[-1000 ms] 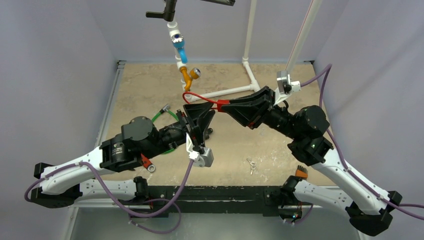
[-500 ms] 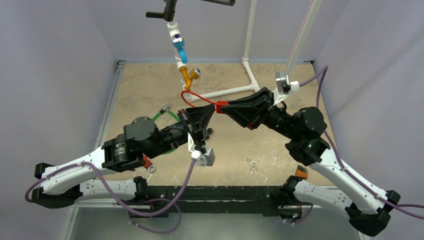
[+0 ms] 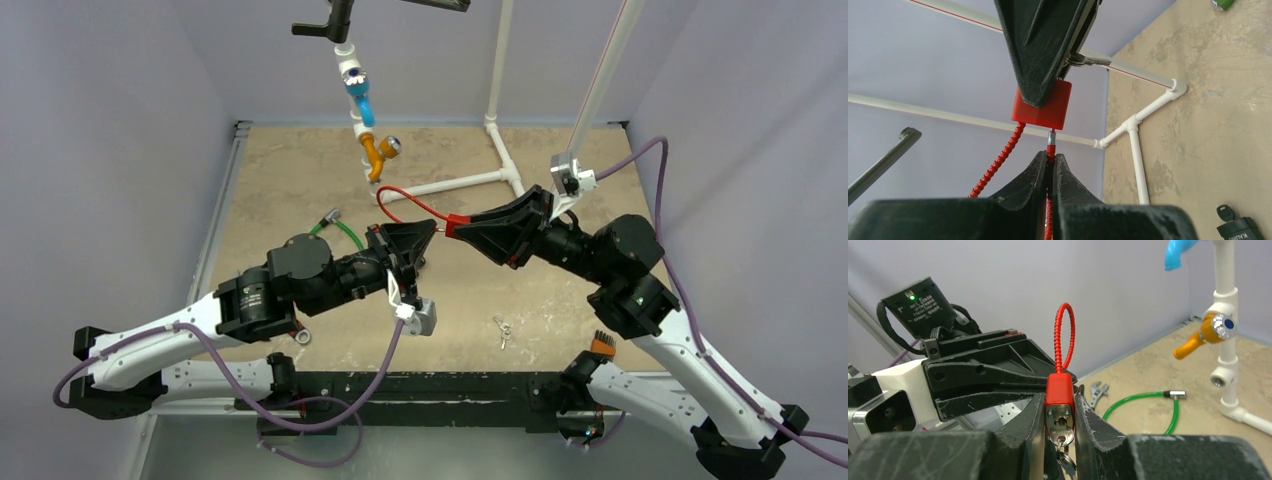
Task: Unlock with the key
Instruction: Unlock the lock.
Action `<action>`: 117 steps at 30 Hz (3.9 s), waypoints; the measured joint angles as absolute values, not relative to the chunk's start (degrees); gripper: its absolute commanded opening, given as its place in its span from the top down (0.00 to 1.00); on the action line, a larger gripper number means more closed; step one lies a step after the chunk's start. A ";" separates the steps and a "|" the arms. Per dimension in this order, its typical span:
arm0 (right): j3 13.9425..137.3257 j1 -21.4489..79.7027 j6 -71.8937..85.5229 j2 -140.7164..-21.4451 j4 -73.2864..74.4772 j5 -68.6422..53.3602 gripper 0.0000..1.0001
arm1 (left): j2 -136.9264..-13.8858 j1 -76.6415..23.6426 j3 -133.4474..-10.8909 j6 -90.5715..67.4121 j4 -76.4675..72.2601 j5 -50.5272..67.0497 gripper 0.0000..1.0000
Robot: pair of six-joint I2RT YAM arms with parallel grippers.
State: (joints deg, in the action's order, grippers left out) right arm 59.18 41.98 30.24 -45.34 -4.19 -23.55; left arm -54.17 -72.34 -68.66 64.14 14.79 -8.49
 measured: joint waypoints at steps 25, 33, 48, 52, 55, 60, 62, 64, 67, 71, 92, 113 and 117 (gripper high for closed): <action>58.96 39.18 28.36 -50.41 -1.58 -37.89 1.00 | -52.47 -69.43 -65.19 70.17 18.39 -7.81 1.00; 58.37 38.24 36.42 -54.46 -12.29 -43.86 1.00 | -50.50 -68.64 -64.69 70.02 17.26 -6.50 1.00; 62.48 37.93 27.64 -55.46 2.28 -43.83 1.00 | -54.57 -69.58 -71.11 65.56 24.36 -7.33 0.89; 65.82 39.18 22.74 -56.18 9.96 -41.19 1.00 | -56.16 -69.69 -74.72 64.75 27.29 -7.68 0.83; 65.89 40.01 21.23 -55.79 12.05 -40.21 1.00 | -56.71 -69.91 -75.83 62.08 28.93 -7.44 0.78; 65.89 40.36 20.91 -55.18 14.09 -39.55 1.00 | -56.34 -69.87 -75.94 58.00 30.92 -5.04 0.60; 65.89 40.49 20.43 -55.18 15.38 -38.11 1.00 | -55.75 -70.06 -76.20 57.91 33.08 -1.45 0.54; 65.98 40.47 19.70 -55.46 17.23 -36.47 1.00 | -54.85 -70.57 -76.88 58.24 37.04 2.79 0.56; 67.55 40.38 18.72 -56.77 19.86 -34.85 1.00 | -53.82 -70.65 -77.87 59.59 41.56 6.50 0.63; 69.01 39.94 17.93 -57.74 20.86 -33.98 1.00 | -53.45 -70.65 -79.64 63.29 45.93 8.86 0.90; 67.33 38.50 18.50 -50.72 6.70 -35.09 1.00 | -52.31 -36.75 -77.87 -24.47 28.45 20.99 0.16; 64.95 38.94 24.93 -56.25 -8.23 -33.93 1.00 | -57.54 -36.75 -76.51 -41.01 17.26 24.73 0.40; 64.20 39.33 25.43 -56.25 -8.69 -33.82 1.00 | -58.72 -36.75 -77.17 -40.97 16.73 24.58 0.40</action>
